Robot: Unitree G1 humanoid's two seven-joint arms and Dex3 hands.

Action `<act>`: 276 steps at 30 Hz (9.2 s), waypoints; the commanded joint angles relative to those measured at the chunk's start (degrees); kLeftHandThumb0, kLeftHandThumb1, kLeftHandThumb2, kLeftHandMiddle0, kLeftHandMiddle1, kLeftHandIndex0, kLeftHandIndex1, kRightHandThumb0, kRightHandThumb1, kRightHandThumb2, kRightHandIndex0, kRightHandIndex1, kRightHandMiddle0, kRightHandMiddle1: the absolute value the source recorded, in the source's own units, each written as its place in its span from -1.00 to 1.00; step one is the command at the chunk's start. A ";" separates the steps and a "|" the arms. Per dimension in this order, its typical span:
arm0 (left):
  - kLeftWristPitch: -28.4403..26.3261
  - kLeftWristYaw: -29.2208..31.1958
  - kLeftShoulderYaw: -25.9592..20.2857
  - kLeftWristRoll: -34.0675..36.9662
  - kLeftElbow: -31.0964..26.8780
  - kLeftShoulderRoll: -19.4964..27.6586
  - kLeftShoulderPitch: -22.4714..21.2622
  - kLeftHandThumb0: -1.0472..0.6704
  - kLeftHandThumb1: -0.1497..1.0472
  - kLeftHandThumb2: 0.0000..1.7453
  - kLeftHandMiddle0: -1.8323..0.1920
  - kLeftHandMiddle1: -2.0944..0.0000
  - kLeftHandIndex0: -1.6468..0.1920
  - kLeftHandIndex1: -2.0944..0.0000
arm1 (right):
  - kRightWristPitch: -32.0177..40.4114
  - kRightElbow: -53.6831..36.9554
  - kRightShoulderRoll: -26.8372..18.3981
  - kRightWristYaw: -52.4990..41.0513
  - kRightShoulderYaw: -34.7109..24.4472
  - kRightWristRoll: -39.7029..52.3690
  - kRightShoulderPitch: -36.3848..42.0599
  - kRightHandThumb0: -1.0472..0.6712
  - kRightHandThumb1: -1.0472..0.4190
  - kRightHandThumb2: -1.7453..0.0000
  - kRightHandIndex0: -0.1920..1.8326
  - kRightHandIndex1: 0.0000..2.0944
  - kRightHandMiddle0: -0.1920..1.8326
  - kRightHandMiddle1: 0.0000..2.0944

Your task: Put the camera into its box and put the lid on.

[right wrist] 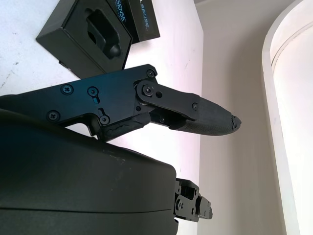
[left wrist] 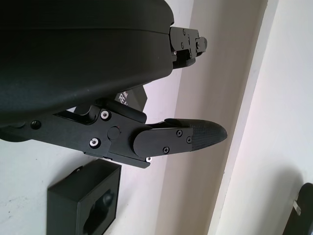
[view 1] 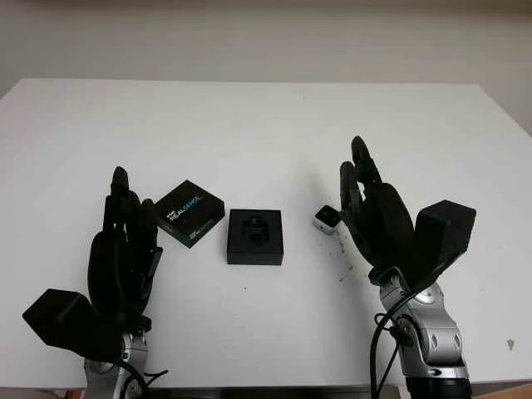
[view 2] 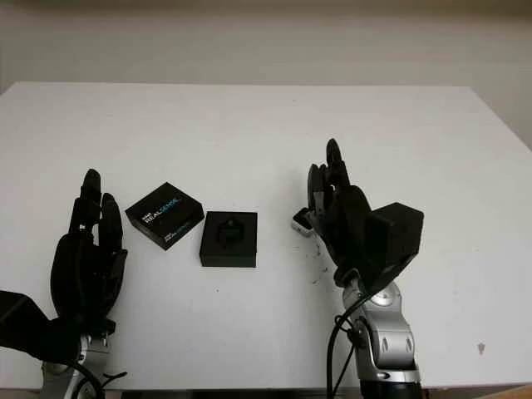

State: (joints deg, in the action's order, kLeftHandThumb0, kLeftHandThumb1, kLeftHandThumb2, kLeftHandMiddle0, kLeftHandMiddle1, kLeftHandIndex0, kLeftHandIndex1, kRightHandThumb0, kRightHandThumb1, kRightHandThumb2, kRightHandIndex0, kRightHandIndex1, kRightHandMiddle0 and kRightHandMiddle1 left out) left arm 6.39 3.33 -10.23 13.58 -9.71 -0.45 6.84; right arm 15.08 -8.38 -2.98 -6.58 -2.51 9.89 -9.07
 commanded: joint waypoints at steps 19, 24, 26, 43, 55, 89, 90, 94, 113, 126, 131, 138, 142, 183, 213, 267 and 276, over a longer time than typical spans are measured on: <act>0.27 0.13 -0.28 0.09 -0.70 0.70 -0.74 -0.45 1.00 -0.53 0.81 0.95 0.81 0.95 | -3.54 2.93 -8.09 -6.28 -2.10 -0.74 -7.50 -0.57 -0.96 0.80 -0.79 -0.88 -0.79 -0.83; 0.71 0.60 -0.03 -0.09 0.07 0.86 -0.93 -0.44 1.00 -0.49 0.82 0.95 0.83 0.95 | -9.18 9.30 -18.68 -15.12 -2.12 -4.20 -15.36 -0.36 -0.76 0.94 -0.62 -0.83 -0.73 -0.56; 0.70 0.31 0.01 -0.50 0.16 0.86 -0.91 -0.45 1.00 -0.48 0.82 0.95 0.83 0.95 | -12.21 12.23 -22.78 -17.72 -1.14 -7.38 -18.50 -0.28 -0.66 0.95 -0.57 -0.81 -0.75 -0.41; 0.92 0.04 0.14 -0.80 0.36 0.41 -1.24 -0.45 1.00 -0.46 0.84 0.95 0.84 0.95 | -35.86 27.92 -40.28 -23.97 14.50 -37.50 -29.64 -0.19 -0.55 0.94 -0.44 -0.90 -0.38 -0.90; 1.42 -0.57 0.44 -1.30 0.65 -0.17 -1.18 -0.45 1.00 -0.46 0.82 0.95 0.82 0.95 | -48.08 36.08 -40.74 -17.27 19.09 -45.37 -30.05 -0.23 -0.63 0.93 -0.37 -0.89 -0.35 -0.92; 2.61 -0.09 0.33 -1.34 1.93 -0.01 -0.95 -0.44 1.00 -0.44 0.83 0.95 0.84 0.95 | -56.69 55.86 -36.90 -0.09 25.36 -50.86 -36.17 -0.21 -0.75 0.94 -0.36 -0.32 -0.26 -0.54; 2.65 -0.14 0.32 -1.31 1.95 -0.04 -0.98 -0.44 1.00 -0.45 0.83 0.95 0.84 0.95 | -56.63 55.84 -36.93 -0.05 25.47 -51.05 -36.22 -0.21 -0.75 0.94 -0.41 -0.21 -0.30 -0.46; 2.51 -0.33 0.34 -1.25 1.81 -0.11 -0.93 -0.45 1.00 -0.45 0.83 0.95 0.84 0.95 | -57.06 56.42 -37.07 0.56 25.93 -51.22 -36.35 -0.21 -0.75 0.94 -0.50 0.02 -0.35 -0.26; 3.04 -0.79 0.38 -1.33 2.03 -0.49 -0.56 -0.44 1.00 -0.47 0.82 0.95 0.82 0.94 | -58.43 56.95 -37.18 1.30 26.42 -50.65 -35.55 -0.15 -0.80 0.93 -0.49 0.32 -0.27 0.11; 2.55 -1.23 0.55 -1.57 1.18 -0.71 -0.01 -0.44 1.00 -0.48 0.82 0.95 0.82 0.95 | -51.19 57.79 -35.19 -1.74 23.91 -44.91 -33.95 -0.14 -0.85 0.94 -0.50 -0.80 -0.36 0.19; 2.58 -1.16 0.71 -1.57 0.98 -0.78 0.16 -0.44 1.00 -0.48 0.82 0.95 0.82 0.95 | -48.41 61.34 -32.52 -6.83 20.18 -36.99 -33.76 -0.11 -0.84 0.94 -0.48 -0.88 -0.40 0.27; 2.53 -1.40 0.89 -1.46 0.78 -1.21 0.28 -0.43 1.00 -0.49 0.81 0.95 0.81 0.94 | -39.84 60.70 -30.05 -15.45 14.81 -27.17 -33.62 -0.15 -0.87 0.93 -0.51 -0.92 -0.50 0.37; 2.51 -1.57 0.96 -1.66 0.83 -1.41 0.24 -0.44 1.00 -0.50 0.81 0.95 0.81 0.94 | -37.07 57.95 -29.73 -18.93 13.04 -24.09 -32.71 -0.22 -0.88 0.93 -0.52 -0.93 -0.51 0.38; 2.27 -1.84 3.03 -1.85 0.02 -2.12 -0.42 -0.44 1.00 -0.48 0.86 0.95 0.88 0.96 | 18.39 -5.98 -8.26 -6.83 9.06 -8.02 -12.83 -0.19 -0.97 0.94 -0.63 -0.96 -0.74 0.98; 3.14 -2.35 3.56 -3.05 1.03 -2.03 -0.66 -0.43 1.00 -0.46 0.87 0.95 0.89 0.95 | -1.77 13.54 -11.00 -13.52 14.72 -17.24 -14.20 -0.22 -0.86 0.94 -0.61 -0.95 -0.56 0.70; 3.24 -2.41 3.35 -2.85 1.30 -2.38 -0.59 -0.44 1.00 -0.48 0.86 0.94 0.87 0.94 | -0.66 14.46 -8.34 -11.28 15.12 -18.72 -11.82 -0.20 -0.89 0.94 -0.62 -0.95 -0.61 0.76; 3.34 -2.50 3.34 -2.62 1.45 -2.56 -0.58 -0.44 1.00 -0.47 0.86 0.95 0.87 0.94 | -1.43 14.87 -8.46 -12.39 15.55 -18.89 -11.37 -0.20 -0.90 0.94 -0.60 -0.94 -0.62 0.74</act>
State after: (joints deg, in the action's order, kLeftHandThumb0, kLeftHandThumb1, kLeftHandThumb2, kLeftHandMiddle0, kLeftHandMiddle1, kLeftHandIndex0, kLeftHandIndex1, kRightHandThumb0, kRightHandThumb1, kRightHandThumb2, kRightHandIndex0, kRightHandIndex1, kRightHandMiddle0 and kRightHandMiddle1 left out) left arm 9.38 0.98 -6.93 11.18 -8.02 -2.80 6.58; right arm 14.14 6.45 -11.13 -18.77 12.92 -8.96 -20.89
